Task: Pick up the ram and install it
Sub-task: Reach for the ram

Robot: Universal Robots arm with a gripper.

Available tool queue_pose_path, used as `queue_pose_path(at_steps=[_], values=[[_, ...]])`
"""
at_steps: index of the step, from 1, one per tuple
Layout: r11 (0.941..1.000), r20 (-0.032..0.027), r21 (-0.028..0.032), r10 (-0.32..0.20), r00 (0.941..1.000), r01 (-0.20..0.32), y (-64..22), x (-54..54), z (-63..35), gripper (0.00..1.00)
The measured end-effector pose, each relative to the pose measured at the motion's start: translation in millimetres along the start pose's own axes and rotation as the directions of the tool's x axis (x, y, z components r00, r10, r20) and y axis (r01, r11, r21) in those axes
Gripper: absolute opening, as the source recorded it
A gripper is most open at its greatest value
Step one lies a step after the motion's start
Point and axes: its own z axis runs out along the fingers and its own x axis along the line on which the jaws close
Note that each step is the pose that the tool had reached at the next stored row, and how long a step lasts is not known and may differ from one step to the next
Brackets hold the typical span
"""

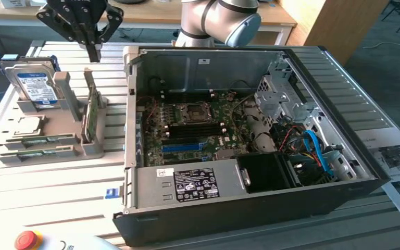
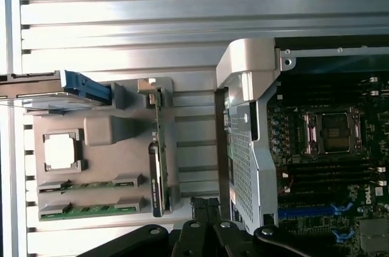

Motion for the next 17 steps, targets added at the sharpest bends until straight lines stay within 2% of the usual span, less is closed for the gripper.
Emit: queue_pose_path(at_steps=[17], values=[[1.0, -0.0001, 0.0, 0.0, 1.0, 0.0, 1.6, 56.1, -1.2, 0.1]])
